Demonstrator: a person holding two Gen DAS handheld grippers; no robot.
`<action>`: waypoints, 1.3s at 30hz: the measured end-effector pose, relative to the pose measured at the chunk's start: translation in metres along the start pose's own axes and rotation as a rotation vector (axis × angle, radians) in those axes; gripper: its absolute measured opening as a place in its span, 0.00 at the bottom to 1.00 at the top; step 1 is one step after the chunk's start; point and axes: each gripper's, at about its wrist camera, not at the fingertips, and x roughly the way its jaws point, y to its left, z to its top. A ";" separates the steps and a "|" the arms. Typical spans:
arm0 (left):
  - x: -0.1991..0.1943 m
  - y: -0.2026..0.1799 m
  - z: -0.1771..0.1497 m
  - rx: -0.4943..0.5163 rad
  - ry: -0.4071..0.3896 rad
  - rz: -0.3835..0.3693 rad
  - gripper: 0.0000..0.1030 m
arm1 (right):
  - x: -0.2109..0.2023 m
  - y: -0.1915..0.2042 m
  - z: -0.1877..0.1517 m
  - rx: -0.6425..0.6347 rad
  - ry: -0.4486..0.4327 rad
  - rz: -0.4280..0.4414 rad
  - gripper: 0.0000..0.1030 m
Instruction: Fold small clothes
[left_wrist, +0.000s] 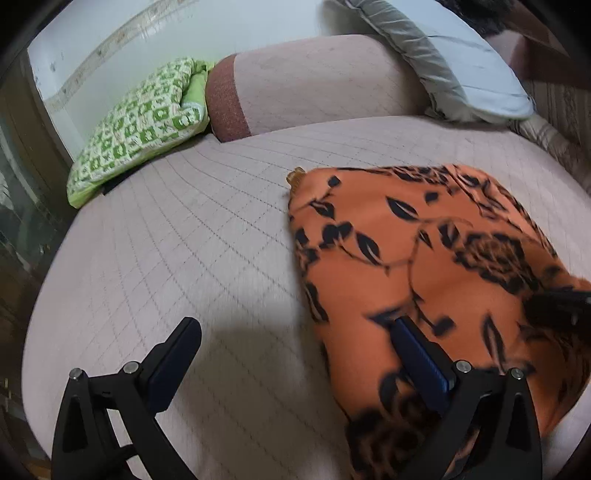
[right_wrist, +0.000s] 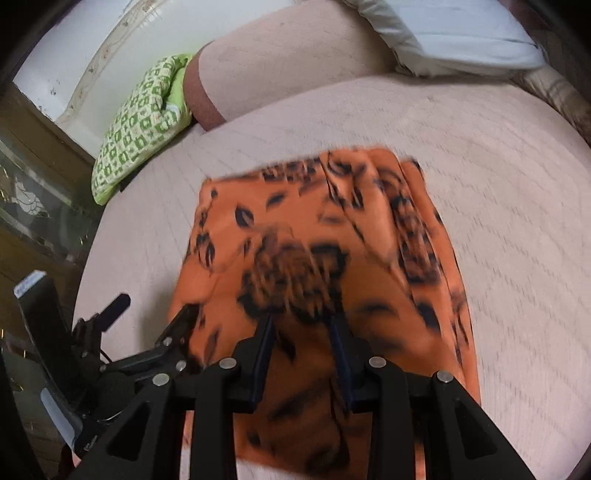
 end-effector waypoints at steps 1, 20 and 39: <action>-0.004 -0.003 -0.004 0.009 -0.006 0.005 1.00 | -0.001 -0.003 -0.009 0.006 0.007 0.007 0.34; -0.014 -0.032 -0.051 0.180 0.032 0.087 1.00 | 0.002 -0.080 -0.088 0.353 0.013 0.259 0.01; 0.001 -0.052 -0.030 0.288 0.204 0.172 1.00 | 0.004 -0.073 -0.086 0.305 0.091 0.258 0.01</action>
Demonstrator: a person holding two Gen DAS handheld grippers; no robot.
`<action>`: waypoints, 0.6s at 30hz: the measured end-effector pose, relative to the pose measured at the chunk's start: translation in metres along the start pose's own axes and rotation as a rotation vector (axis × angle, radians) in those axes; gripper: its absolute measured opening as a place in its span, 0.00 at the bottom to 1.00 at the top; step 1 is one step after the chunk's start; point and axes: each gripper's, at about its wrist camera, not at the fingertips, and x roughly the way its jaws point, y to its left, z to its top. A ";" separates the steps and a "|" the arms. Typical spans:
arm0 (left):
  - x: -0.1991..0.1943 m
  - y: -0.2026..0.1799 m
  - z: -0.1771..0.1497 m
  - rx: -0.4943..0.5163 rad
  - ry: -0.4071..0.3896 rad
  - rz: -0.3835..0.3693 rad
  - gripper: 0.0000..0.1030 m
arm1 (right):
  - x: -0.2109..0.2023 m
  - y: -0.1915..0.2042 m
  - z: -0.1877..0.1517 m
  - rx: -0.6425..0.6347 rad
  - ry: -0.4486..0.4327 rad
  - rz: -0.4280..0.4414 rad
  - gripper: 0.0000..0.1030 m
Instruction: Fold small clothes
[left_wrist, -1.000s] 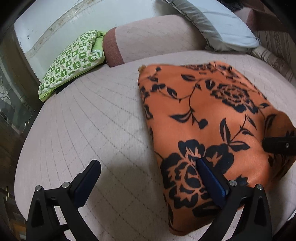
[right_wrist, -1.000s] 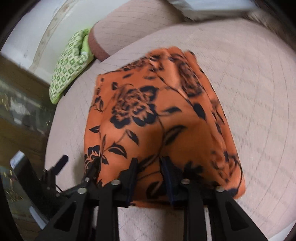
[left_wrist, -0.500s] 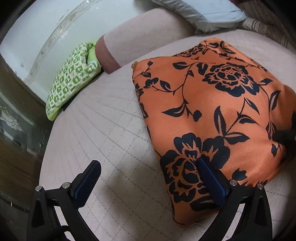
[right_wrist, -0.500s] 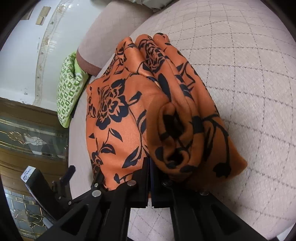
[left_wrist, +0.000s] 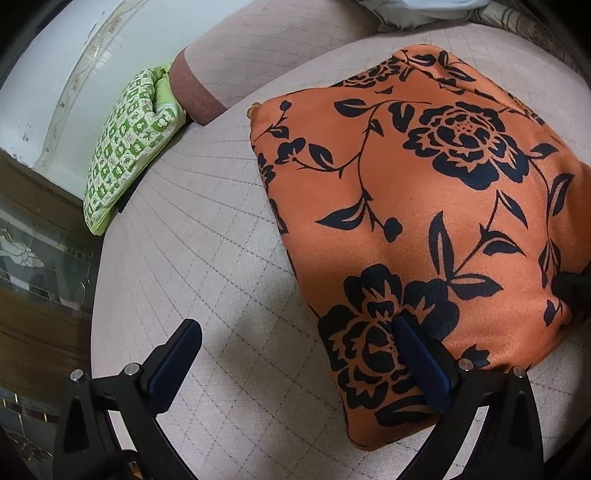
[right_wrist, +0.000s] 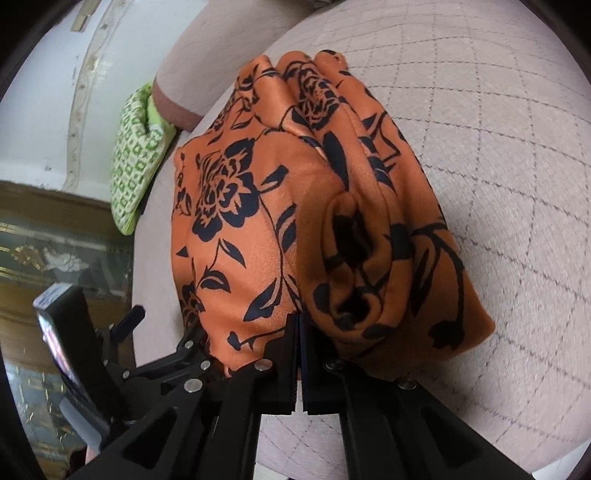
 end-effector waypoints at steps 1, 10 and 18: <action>0.000 0.000 0.001 0.002 0.007 -0.002 1.00 | 0.000 -0.001 0.002 -0.018 0.011 0.010 0.01; 0.012 0.012 0.017 0.034 0.076 -0.066 1.00 | 0.005 0.009 0.007 -0.178 0.047 0.007 0.00; 0.020 0.017 0.025 0.022 0.108 -0.080 1.00 | 0.005 0.017 0.006 -0.234 0.044 -0.027 0.00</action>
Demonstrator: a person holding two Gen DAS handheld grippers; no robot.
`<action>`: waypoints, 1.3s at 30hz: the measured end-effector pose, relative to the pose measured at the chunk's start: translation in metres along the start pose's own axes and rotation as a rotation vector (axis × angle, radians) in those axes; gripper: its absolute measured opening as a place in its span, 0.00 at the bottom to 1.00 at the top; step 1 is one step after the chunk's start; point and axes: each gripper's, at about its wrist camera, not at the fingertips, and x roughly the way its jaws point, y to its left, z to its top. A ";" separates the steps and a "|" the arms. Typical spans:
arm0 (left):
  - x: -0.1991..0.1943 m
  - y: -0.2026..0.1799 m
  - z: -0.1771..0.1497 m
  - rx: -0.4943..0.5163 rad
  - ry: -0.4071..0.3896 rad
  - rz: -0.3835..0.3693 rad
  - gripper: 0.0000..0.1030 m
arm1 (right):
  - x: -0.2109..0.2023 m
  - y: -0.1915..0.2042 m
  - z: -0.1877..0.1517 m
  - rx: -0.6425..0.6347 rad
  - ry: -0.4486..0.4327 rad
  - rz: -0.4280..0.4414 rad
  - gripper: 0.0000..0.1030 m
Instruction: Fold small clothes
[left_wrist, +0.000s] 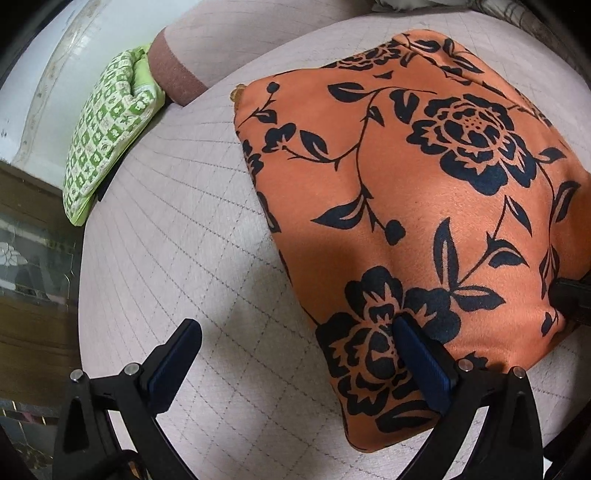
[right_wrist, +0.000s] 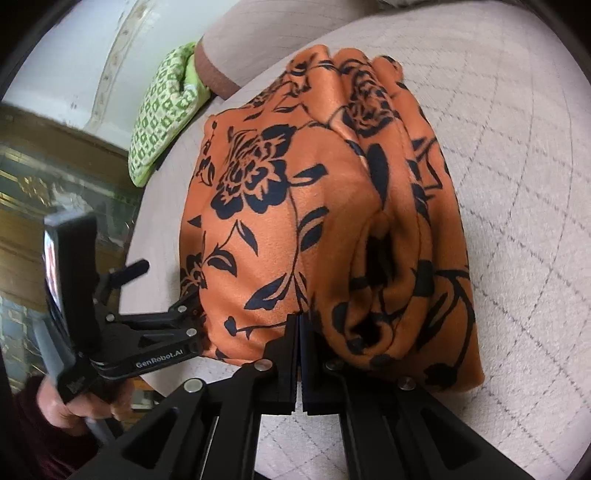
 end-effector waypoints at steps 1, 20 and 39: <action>0.001 0.001 0.001 0.001 0.008 -0.005 1.00 | 0.000 0.001 0.000 -0.002 -0.002 -0.004 0.00; 0.019 0.020 0.001 -0.137 0.014 -0.114 1.00 | 0.003 -0.010 0.000 0.069 -0.006 0.050 0.00; -0.003 0.086 -0.034 -0.268 -0.237 -0.333 1.00 | -0.080 -0.059 0.006 0.219 -0.326 0.187 0.71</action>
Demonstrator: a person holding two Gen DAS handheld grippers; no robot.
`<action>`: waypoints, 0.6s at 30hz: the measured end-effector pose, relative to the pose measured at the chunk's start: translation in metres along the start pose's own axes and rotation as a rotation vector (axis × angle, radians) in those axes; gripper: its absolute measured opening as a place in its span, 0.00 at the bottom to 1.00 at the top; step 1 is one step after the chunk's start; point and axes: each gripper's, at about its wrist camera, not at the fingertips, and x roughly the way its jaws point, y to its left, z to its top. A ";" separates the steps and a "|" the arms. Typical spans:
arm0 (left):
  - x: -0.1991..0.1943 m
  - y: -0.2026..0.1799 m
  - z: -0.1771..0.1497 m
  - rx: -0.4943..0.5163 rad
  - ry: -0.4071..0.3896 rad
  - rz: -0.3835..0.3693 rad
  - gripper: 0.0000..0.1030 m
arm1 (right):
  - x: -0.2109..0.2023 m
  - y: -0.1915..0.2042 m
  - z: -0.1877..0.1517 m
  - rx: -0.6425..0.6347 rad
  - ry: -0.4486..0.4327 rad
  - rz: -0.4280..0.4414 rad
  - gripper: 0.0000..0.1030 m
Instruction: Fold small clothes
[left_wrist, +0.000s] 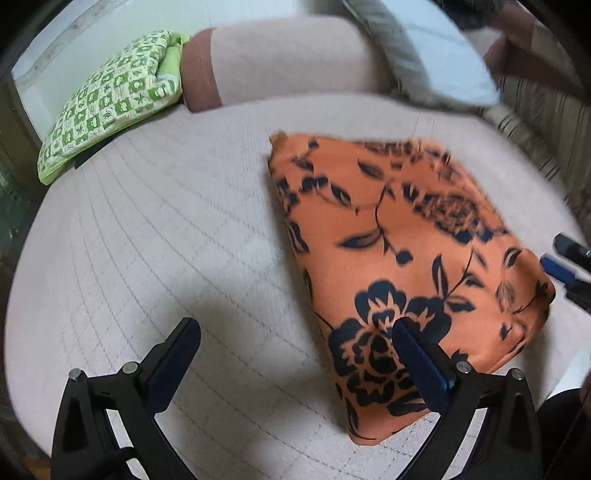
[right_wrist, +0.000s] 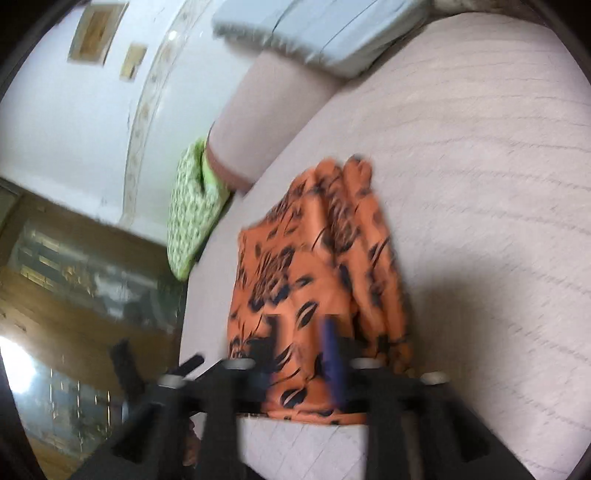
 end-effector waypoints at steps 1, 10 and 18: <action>0.000 0.006 0.002 -0.011 -0.001 -0.019 1.00 | -0.006 -0.003 0.001 0.003 -0.033 -0.028 0.81; 0.009 0.022 0.004 -0.165 0.005 -0.197 1.00 | 0.006 -0.033 0.025 0.108 -0.028 -0.051 0.81; 0.056 0.028 0.021 -0.296 0.113 -0.285 1.00 | 0.062 -0.045 0.052 0.137 0.116 0.010 0.81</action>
